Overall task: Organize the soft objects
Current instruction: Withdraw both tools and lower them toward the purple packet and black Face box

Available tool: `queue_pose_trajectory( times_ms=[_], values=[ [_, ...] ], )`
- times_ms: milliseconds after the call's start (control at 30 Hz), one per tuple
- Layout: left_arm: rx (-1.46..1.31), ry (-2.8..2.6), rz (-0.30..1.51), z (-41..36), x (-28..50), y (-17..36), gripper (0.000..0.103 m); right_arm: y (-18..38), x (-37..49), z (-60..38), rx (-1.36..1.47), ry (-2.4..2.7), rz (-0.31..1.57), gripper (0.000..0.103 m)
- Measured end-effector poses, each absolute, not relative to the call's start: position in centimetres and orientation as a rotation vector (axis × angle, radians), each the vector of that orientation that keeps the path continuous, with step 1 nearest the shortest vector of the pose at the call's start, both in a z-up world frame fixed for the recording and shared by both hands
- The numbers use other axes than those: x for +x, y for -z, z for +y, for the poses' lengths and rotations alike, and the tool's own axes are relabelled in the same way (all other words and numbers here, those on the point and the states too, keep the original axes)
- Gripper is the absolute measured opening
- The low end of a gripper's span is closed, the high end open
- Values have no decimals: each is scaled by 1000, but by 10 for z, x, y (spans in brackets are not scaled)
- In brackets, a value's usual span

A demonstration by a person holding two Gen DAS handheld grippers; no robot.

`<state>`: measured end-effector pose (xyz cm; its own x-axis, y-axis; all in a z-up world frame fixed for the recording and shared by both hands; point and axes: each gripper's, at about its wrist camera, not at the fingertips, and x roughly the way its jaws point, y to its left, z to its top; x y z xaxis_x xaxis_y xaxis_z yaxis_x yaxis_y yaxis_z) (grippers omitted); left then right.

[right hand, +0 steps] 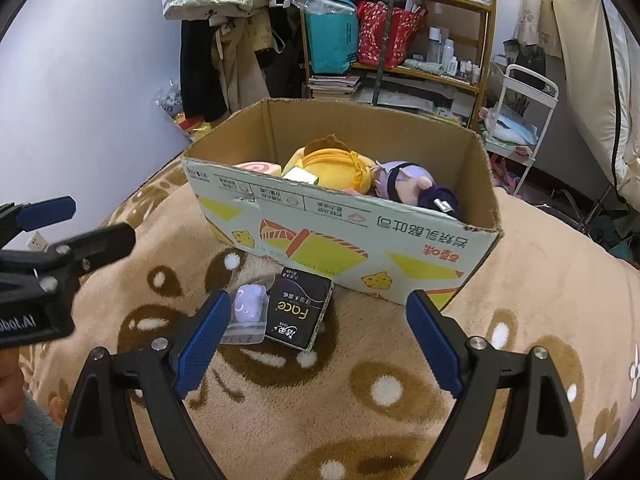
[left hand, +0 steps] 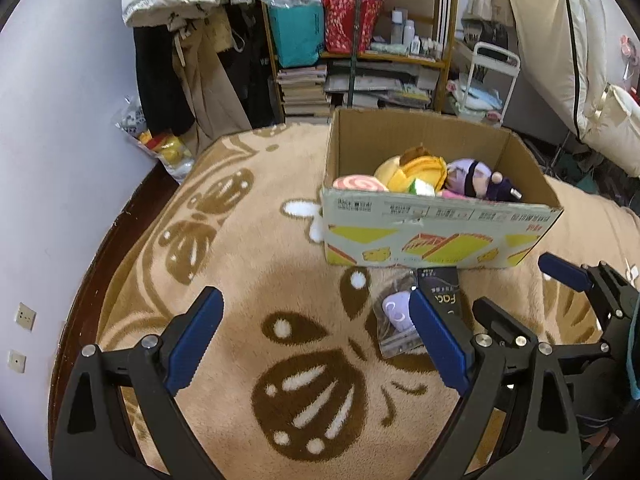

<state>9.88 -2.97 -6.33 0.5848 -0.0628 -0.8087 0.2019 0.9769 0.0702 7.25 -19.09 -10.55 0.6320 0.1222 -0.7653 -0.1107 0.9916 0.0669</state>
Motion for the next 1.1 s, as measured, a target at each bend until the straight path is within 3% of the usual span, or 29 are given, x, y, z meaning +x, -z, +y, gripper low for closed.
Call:
queue_pose_trajectory(
  times_ms=[1100],
  values=[
    [32, 219, 1197, -56, 152, 140, 93, 160, 111, -190, -19, -97, 1014, 94]
  ],
)
